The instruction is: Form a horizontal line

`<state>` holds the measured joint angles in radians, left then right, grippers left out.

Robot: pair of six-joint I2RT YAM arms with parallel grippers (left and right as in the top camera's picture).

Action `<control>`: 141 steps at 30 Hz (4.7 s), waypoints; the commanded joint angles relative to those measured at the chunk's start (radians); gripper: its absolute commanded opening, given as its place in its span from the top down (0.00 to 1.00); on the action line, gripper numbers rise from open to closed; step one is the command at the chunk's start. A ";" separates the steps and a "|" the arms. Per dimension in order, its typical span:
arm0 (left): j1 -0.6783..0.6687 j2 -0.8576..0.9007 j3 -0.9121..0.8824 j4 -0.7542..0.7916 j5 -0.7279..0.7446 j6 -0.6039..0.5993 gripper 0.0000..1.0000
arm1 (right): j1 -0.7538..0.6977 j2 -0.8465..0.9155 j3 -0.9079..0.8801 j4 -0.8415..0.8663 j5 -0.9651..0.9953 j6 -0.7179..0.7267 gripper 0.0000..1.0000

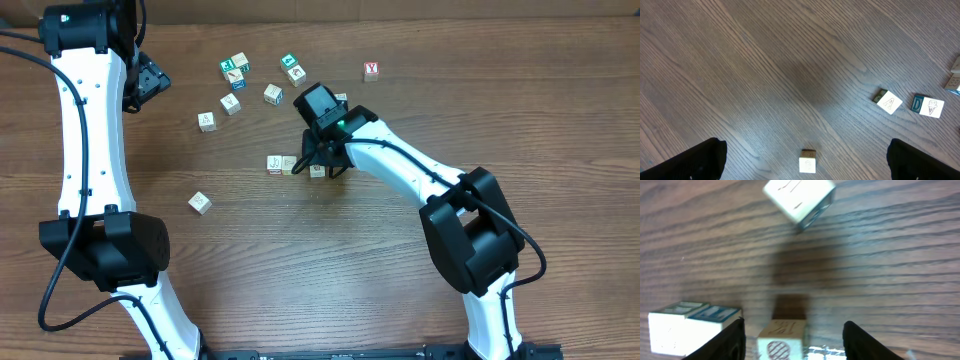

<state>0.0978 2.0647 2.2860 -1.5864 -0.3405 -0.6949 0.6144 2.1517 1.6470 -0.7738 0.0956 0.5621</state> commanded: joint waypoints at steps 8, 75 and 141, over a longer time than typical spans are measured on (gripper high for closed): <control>-0.006 -0.008 0.013 -0.002 -0.002 0.022 0.00 | -0.042 0.005 -0.004 -0.044 0.020 0.018 0.48; -0.006 -0.008 0.013 -0.002 -0.002 0.022 0.00 | -0.013 0.005 -0.137 0.126 -0.111 0.196 0.96; -0.006 -0.008 0.013 -0.002 -0.002 0.022 0.00 | -0.008 0.005 -0.138 0.086 -0.051 0.085 0.96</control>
<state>0.0978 2.0647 2.2860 -1.5864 -0.3405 -0.6945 0.5983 2.1483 1.5181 -0.6991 0.0124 0.6998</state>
